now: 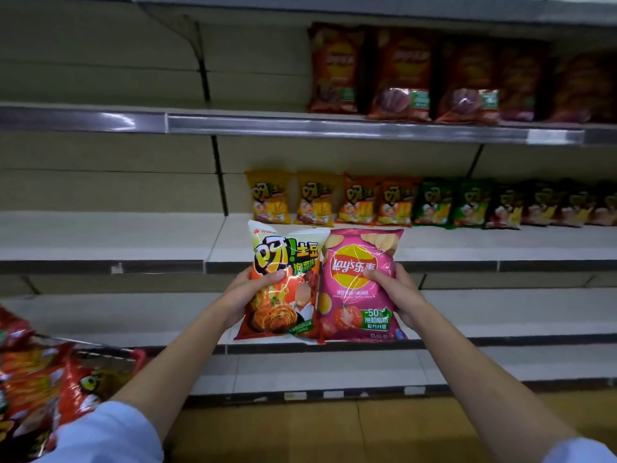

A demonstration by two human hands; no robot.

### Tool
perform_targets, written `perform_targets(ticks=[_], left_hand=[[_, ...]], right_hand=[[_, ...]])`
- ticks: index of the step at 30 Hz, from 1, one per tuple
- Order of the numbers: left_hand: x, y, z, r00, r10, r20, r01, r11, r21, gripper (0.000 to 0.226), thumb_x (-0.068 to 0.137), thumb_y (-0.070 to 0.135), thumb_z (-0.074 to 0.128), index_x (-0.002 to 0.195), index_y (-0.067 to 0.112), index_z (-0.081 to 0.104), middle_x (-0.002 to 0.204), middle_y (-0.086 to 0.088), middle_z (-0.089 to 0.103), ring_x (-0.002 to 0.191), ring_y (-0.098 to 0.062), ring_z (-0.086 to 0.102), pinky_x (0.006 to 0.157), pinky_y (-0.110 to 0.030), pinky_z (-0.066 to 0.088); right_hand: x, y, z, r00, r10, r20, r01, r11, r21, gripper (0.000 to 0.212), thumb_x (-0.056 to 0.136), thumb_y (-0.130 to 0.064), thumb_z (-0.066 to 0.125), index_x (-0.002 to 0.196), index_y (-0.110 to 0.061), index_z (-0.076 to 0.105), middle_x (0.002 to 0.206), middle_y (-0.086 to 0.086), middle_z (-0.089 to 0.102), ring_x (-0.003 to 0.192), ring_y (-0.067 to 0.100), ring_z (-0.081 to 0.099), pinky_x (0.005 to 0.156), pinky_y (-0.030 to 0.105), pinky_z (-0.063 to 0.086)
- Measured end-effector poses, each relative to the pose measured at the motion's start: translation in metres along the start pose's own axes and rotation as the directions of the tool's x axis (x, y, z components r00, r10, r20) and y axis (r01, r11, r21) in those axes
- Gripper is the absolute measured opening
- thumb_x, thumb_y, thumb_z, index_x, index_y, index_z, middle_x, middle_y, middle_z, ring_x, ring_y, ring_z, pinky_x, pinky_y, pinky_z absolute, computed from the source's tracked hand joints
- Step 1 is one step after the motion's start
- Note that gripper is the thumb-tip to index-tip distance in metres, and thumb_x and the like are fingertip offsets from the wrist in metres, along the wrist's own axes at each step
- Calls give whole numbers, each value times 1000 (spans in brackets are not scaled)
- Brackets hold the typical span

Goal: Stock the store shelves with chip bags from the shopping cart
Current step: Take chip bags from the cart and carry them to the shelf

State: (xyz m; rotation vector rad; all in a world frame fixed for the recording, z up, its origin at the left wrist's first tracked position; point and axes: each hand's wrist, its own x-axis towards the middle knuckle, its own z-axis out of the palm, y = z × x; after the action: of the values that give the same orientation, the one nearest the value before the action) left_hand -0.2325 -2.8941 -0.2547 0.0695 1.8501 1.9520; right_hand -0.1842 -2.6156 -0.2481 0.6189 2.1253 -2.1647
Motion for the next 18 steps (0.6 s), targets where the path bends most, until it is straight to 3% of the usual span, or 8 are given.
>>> perform_targets(ticks=[2,6,12,15,18], left_hand=[[4,1,21,1000,17,10,-17,1000,18,96,34,56,91,118,25,56,109,-5,72,101,-25,68,87,-40,53],[9,0,64,998,18,54,-19,999,28,73,57,43,87,120,22,56,109,-5,72,101,-24,68,84,-36,54],[16,-5,120,999,10,44,-14,997,78,83,53,49,85,125,22,53,113,-6,70,104,-26,67,96,-47,50],[18,-3,142,999,24,23,-26,996,84,74,62,45,85,124,22,52,115,-7,69,105,-27,66,97,-47,50],[18,-2,158,999,48,3,-49,996,71,79,53,48,83,122,23,53,113,-6,70,103,-26,67,91,-42,53]], right_hand=[[-4,-1,-22,1000,-10,-12,10,1000,14,54,83,-25,73,125,-20,40,108,7,66,91,26,69,77,42,58],[-9,4,-64,999,-28,-36,30,999,39,51,84,-22,72,123,-20,40,106,7,66,89,25,69,70,37,58],[-10,9,-121,998,-30,-46,32,999,40,52,83,-24,73,124,-18,41,108,9,66,89,26,70,69,37,58],[-6,5,-142,999,-42,-27,43,998,39,51,83,-24,73,123,-19,41,108,9,66,90,27,69,75,41,58],[-1,0,-158,999,-45,-1,45,999,27,51,83,-26,73,123,-20,42,108,9,67,90,27,70,76,41,58]])
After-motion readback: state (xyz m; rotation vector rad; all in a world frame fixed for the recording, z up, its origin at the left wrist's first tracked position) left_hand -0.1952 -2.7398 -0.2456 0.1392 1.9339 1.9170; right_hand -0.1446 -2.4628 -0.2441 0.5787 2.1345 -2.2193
